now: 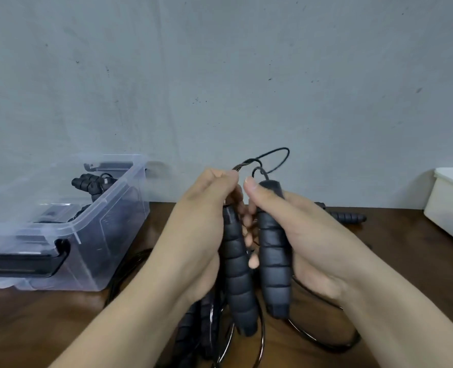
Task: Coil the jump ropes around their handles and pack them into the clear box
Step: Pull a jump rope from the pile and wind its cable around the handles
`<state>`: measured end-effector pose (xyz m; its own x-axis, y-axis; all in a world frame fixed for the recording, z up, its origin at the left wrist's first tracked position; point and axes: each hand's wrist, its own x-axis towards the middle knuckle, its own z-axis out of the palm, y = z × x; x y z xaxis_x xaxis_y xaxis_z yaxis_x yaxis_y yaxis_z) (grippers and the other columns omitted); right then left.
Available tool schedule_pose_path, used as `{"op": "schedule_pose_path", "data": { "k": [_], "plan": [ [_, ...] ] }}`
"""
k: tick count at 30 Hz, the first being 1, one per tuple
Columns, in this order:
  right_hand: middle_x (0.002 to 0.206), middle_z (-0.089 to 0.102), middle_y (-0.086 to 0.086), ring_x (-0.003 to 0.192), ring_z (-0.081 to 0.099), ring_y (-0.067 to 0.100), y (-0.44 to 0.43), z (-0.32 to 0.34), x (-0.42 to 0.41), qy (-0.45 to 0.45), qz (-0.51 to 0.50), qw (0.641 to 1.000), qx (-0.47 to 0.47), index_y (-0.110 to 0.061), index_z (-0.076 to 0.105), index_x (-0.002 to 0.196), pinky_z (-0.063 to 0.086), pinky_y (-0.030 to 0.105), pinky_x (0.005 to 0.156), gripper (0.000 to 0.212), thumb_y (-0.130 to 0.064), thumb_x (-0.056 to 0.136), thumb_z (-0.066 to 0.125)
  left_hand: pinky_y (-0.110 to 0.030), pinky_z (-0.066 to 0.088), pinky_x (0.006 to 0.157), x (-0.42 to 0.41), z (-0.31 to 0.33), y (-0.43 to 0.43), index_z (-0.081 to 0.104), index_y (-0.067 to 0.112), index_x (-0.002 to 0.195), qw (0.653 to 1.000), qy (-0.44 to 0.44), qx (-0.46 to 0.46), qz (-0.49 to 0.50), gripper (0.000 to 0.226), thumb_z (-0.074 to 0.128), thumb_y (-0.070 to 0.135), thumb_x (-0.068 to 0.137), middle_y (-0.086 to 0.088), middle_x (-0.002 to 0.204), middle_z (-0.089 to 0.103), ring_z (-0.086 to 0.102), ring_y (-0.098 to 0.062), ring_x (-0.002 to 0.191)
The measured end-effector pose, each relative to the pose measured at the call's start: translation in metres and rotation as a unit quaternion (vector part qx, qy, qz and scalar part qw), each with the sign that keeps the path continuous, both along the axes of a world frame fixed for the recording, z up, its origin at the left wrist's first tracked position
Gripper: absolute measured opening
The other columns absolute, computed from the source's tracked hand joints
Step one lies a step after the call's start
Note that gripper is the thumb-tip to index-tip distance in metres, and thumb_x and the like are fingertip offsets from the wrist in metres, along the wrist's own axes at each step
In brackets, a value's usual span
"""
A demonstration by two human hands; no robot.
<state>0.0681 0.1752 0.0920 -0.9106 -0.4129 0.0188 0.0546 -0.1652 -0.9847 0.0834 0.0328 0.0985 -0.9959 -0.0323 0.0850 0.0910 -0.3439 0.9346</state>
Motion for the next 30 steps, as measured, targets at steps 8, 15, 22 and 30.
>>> {"op": "schedule_pose_path", "data": {
  "k": [8,15,22,30],
  "plan": [
    [0.124,0.078,0.004,0.119,0.074,0.016,-0.002,-0.013,-0.003,0.088,-0.025,0.991,0.1,-0.013,0.067,0.121,0.055,0.048,0.11,0.058,-0.064,0.095,0.069,-0.044,0.051,0.088,-0.008,-0.004,0.001,0.057,0.014,0.09,0.998,-0.011,0.052,0.028,0.02,0.059,0.024,0.107,-0.004,0.079,0.061,0.06,-0.023,0.081],
    [0.112,0.08,0.002,0.113,0.076,0.02,-0.003,-0.018,-0.002,0.103,-0.001,0.989,0.111,-0.016,0.07,0.111,0.055,0.056,0.109,0.048,-0.057,0.088,0.079,-0.045,0.051,0.087,-0.012,-0.012,0.002,0.063,0.011,0.089,0.995,-0.021,0.056,0.075,0.027,0.059,0.031,0.107,-0.011,0.087,0.061,0.059,-0.027,0.085],
    [0.098,0.081,0.003,0.092,0.078,0.018,0.008,-0.004,-0.007,0.109,0.037,0.983,0.141,-0.018,0.075,0.108,0.061,0.036,0.089,0.032,-0.007,0.082,0.089,-0.048,0.053,0.091,-0.02,-0.016,-0.002,0.073,0.017,0.093,0.999,-0.021,0.016,0.032,0.03,0.058,0.04,0.106,-0.008,0.098,0.074,0.069,-0.028,0.094],
    [0.083,0.073,0.009,0.078,0.071,0.015,0.034,0.016,-0.01,0.131,0.034,0.956,0.26,-0.01,0.066,0.094,0.061,0.038,0.079,0.042,-0.023,0.07,0.099,-0.011,0.048,0.075,-0.007,0.01,-0.034,0.066,0.028,0.1,0.875,0.24,-0.367,0.202,0.009,0.065,0.037,0.101,0.01,0.099,0.072,0.07,-0.004,0.093]
  ]
}}
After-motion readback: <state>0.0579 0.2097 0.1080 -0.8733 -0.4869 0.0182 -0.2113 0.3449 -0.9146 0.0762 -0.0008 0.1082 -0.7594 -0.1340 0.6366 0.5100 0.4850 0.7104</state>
